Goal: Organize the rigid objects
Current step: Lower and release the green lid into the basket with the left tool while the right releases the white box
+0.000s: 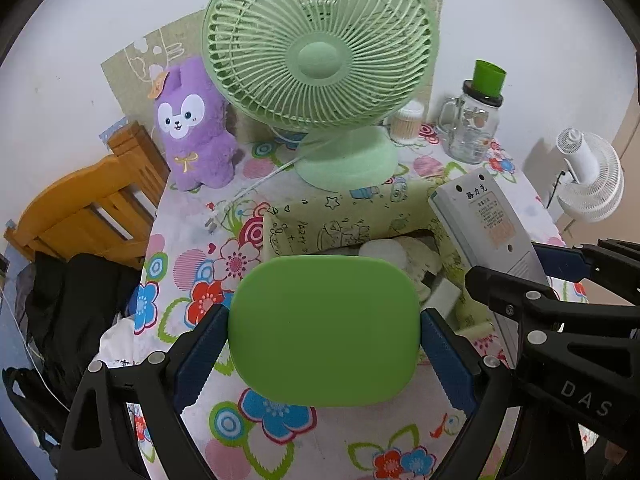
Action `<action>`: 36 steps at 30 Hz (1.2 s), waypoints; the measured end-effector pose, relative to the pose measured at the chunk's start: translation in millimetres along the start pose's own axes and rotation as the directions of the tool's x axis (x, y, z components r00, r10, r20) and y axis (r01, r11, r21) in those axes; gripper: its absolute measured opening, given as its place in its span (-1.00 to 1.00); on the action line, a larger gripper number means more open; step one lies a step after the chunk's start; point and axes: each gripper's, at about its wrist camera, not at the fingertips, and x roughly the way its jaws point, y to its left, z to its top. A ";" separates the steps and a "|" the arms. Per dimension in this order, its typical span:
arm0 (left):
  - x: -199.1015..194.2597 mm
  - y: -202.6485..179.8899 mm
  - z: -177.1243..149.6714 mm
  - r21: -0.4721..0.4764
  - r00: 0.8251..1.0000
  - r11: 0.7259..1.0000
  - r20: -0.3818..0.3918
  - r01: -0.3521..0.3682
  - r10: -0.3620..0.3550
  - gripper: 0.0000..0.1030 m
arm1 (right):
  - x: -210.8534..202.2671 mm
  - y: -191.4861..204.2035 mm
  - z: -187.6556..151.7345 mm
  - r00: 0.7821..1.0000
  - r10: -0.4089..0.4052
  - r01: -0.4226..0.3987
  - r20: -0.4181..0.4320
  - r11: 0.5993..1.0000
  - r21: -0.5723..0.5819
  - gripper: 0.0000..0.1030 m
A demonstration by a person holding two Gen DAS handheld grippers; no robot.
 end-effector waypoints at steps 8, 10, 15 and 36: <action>22.5 5.5 8.8 -0.012 1.000 1.000 -0.030 0.004 -0.004 0.84 | 28.7 -6.2 12.6 0.999 0.002 -0.001 -0.035 1.000 0.014 -0.04; 27.3 6.3 9.2 -0.012 0.999 1.000 -0.036 0.005 -0.006 0.84 | 35.4 -7.9 14.0 0.999 0.002 -0.001 -0.046 1.000 0.019 -0.04; 37.9 6.9 9.1 -0.004 0.999 1.000 -0.053 0.007 -0.008 0.84 | 54.2 -10.2 15.9 0.997 0.000 0.002 -0.077 1.000 0.029 -0.04; 53.7 3.1 13.5 0.030 0.996 0.999 -0.082 0.039 -0.037 0.84 | 68.5 -1.5 27.1 0.997 -0.035 0.034 -0.062 0.999 -0.016 0.18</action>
